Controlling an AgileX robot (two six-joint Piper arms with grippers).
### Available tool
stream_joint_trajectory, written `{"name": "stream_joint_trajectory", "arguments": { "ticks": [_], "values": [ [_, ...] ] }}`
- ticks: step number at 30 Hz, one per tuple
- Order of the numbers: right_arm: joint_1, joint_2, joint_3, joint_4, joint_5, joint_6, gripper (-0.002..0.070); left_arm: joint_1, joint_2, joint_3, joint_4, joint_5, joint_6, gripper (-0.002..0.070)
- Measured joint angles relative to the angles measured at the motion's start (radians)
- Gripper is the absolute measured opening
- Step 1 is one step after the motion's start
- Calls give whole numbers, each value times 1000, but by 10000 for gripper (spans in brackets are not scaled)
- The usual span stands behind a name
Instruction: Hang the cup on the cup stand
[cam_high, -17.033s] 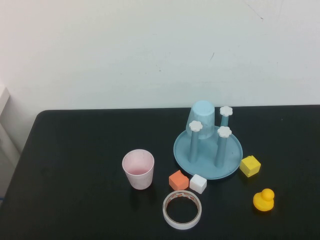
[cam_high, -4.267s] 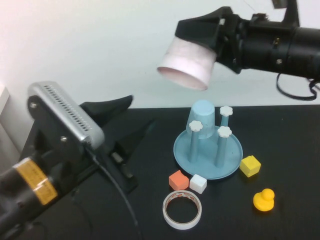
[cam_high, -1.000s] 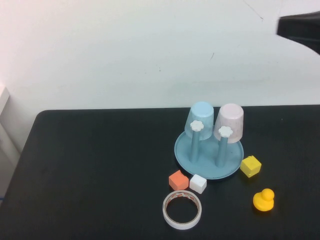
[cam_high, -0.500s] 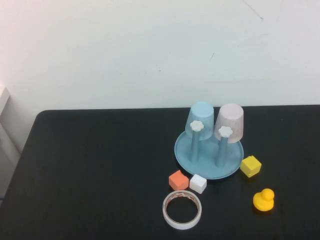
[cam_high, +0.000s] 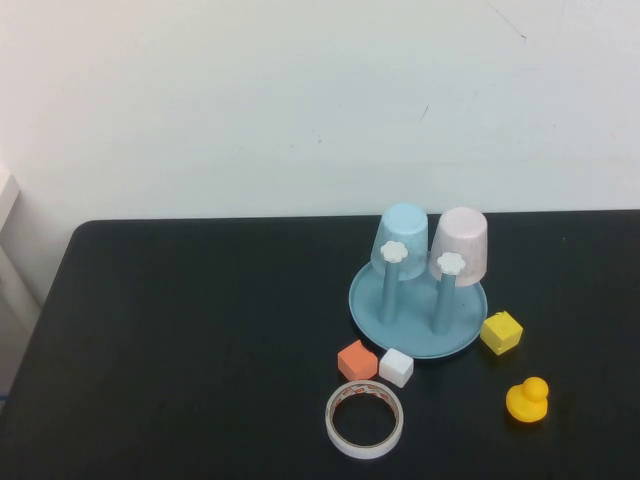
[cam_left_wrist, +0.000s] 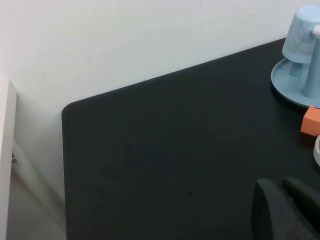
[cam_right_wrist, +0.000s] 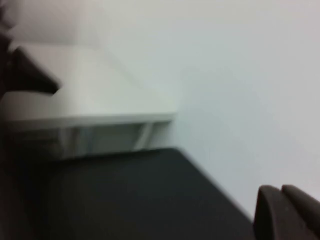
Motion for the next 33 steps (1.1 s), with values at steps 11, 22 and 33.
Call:
{"name": "stream_joint_trajectory", "arguments": {
  "ticks": [11,22,33],
  "values": [
    [0,-167,2,-462,-135,133,0,0,0,0,0,0,0,-1],
    [-7,-250,222,-709,-505,395,0,0,0,0,0,0,0,-1],
    [-7,-265,596,-1384,-753,1269,0,0,0,0,0,0,0,-1]
  ]
}}
